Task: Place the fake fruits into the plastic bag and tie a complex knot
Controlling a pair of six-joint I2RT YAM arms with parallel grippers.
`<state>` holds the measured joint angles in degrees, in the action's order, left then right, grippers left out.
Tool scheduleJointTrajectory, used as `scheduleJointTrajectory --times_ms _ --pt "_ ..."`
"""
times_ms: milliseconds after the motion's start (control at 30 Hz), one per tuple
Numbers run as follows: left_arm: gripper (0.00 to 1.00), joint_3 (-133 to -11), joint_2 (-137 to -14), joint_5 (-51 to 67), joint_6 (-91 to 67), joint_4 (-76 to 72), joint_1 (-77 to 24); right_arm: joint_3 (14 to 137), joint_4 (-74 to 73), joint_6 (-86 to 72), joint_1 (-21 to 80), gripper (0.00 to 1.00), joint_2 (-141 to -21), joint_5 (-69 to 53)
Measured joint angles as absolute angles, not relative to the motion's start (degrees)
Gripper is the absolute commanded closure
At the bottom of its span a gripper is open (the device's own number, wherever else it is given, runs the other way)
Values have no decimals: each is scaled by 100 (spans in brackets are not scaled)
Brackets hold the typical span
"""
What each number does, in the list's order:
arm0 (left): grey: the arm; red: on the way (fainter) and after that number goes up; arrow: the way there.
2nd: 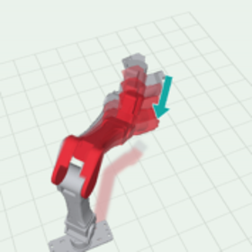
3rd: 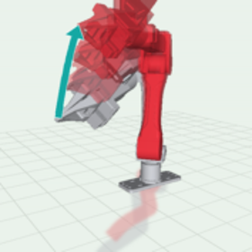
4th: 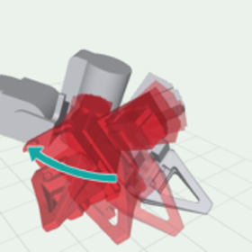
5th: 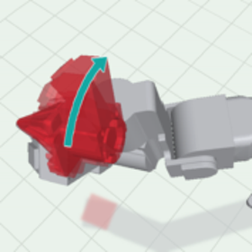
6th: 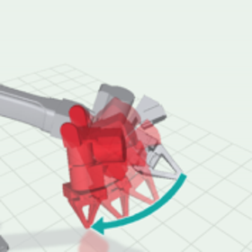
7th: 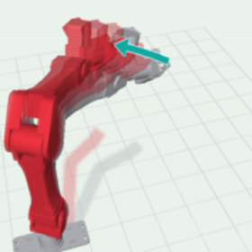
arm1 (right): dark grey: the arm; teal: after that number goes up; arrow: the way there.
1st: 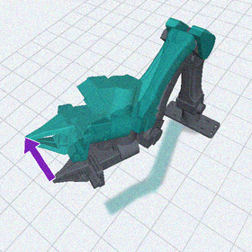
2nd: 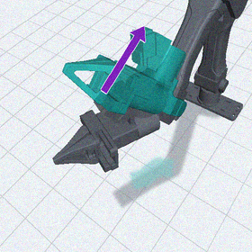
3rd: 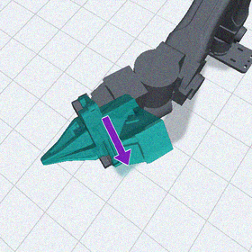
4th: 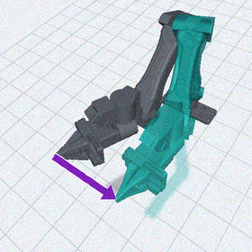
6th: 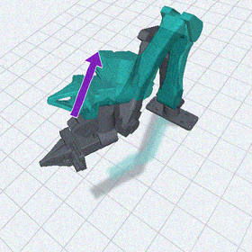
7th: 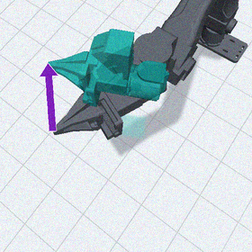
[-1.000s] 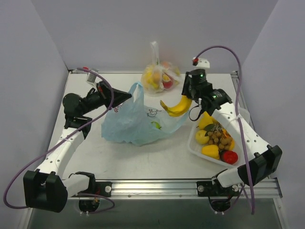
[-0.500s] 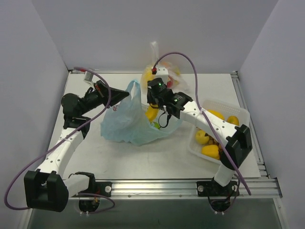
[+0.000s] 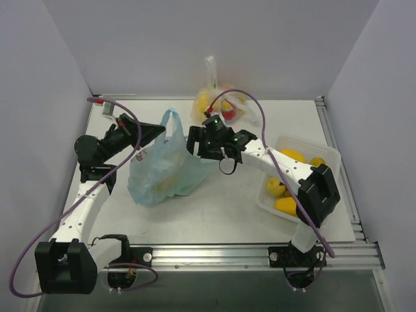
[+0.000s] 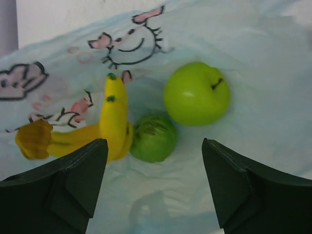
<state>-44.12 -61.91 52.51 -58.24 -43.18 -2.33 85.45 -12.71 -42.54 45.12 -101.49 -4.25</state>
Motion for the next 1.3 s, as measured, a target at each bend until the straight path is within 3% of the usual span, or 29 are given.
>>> scheduleJointTrajectory --times_ms 167,200,233,467,600,733,1067,1167,1300 --pt "100 -4379 -6193 5336 -5961 -4469 -207 8064 -1553 -3420 3815 15 -9439 -1055" --pt "100 -4375 -6193 5369 -5972 -4499 -207 8066 -1592 -3144 3579 4 -9216 -1131" --pt "100 -4370 -6193 5404 -5979 -4530 -207 8068 -1645 -2840 3343 2 -8982 -1197" --pt "100 -4206 -6108 5675 -5955 -4622 -228 8077 -2840 97 1575 0 -7091 -1653" --pt "100 -4202 -6062 5793 -5924 -4654 -287 8079 -3981 1520 325 3 -6761 -2060" --pt "100 -4202 -6020 5843 -5911 -4661 -311 8075 -5172 2582 -613 7 -7199 -2189" --pt "100 -4202 -6001 5878 -5867 -4659 -344 6554 -5638 3068 -762 5 -7828 -2023" --pt "100 -4202 -5992 5881 -5822 -4659 -344 6141 -5367 2893 -701 11 -7940 -1861" --pt "100 -4200 -5986 5881 -5782 -4659 -344 5931 -4982 2700 -648 28 -8165 -1664"
